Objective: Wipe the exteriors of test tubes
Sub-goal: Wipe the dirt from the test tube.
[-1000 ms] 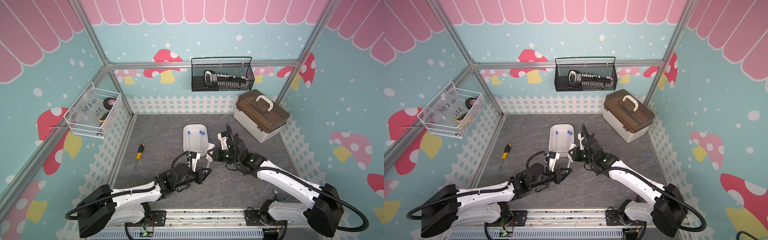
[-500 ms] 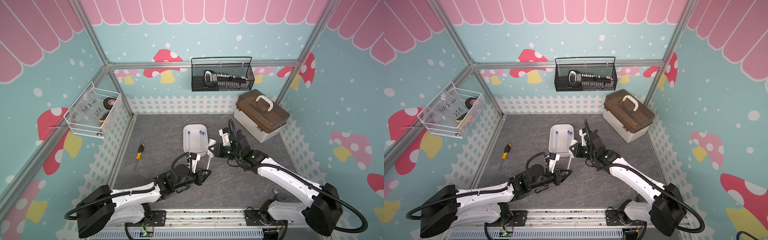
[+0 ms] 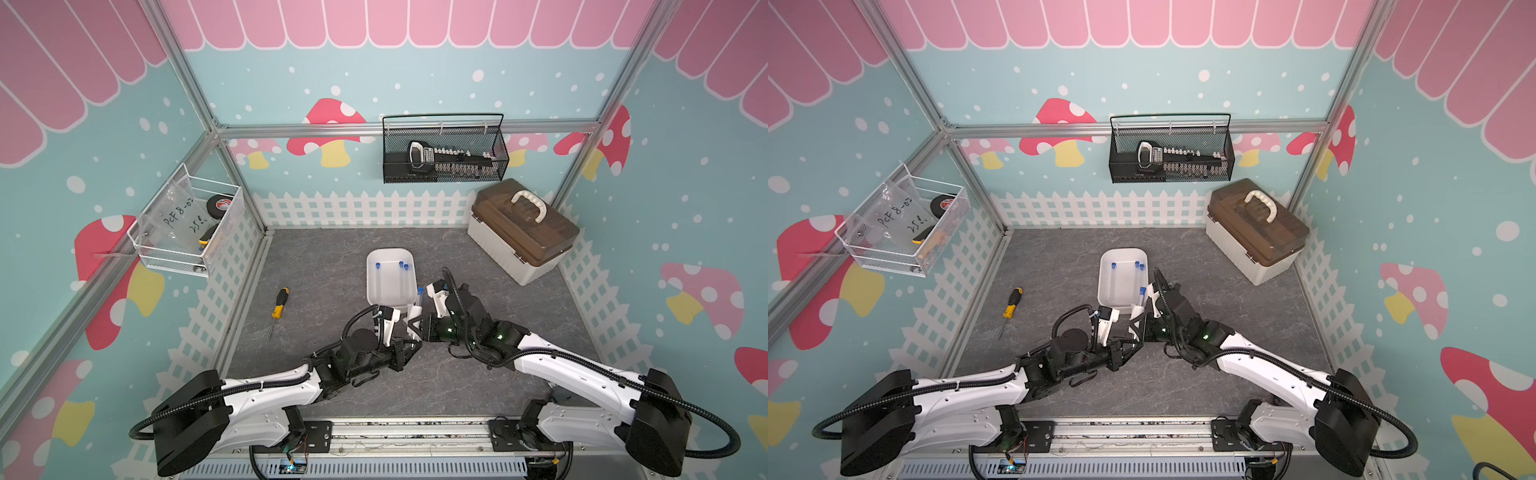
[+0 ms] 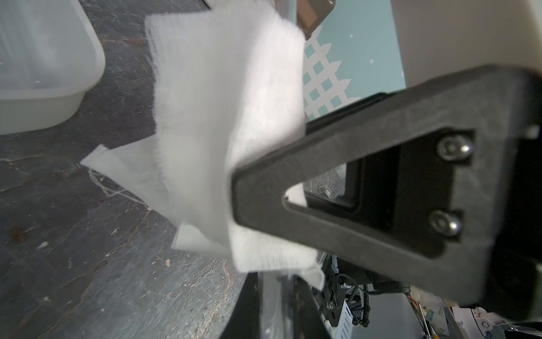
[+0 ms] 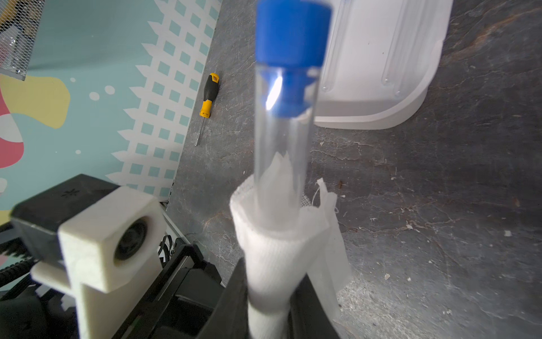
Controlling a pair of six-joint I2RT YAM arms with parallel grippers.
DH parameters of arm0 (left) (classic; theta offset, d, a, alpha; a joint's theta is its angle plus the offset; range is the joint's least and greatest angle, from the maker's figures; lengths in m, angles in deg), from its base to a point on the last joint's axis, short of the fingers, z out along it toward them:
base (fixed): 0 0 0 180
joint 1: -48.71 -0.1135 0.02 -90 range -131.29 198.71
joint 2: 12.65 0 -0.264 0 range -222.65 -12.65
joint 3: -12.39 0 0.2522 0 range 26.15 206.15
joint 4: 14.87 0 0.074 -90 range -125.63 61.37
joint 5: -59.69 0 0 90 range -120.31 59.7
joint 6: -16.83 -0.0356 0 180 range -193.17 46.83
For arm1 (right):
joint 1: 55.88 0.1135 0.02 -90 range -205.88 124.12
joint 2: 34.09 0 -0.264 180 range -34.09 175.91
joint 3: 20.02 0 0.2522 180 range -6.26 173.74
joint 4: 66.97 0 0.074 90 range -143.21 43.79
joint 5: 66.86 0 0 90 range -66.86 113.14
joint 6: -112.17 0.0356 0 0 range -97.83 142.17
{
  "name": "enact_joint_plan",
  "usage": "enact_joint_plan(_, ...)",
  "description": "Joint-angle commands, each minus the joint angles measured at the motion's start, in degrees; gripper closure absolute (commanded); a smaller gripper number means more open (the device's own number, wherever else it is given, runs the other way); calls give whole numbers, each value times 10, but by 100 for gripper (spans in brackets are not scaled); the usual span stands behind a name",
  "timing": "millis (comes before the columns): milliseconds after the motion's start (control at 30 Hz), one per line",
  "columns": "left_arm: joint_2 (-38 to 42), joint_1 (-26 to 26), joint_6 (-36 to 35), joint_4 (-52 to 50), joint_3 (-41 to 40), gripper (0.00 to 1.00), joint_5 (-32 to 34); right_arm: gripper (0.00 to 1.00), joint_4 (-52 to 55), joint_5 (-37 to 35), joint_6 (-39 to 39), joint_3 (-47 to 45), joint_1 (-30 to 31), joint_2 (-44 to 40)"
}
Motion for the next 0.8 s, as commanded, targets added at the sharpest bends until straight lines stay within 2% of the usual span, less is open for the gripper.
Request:
enact_joint_plan(0, 18, -4, 1, 5, -1, 92, 13, 79, -13, -2, 18, -15, 7, 6)
enact_joint_plan(167, 22, -4, 1, 3, -1, 92, 9, 78, 3, -42, -5, -1, -2, -4)
enact_joint_plan(500, 19, -4, 2, 5, -5, 92, 1, 78, 11, 12, -67, 92, -103, 62)
enact_joint_plan(633, 14, -4, 2, 7, -1, 92, 2, 79, 8, 33, -69, 115, -103, 85)
enact_joint_plan(767, 10, -5, 0, 5, 4, 92, 3, 79, 9, 37, -65, 101, -89, 70)
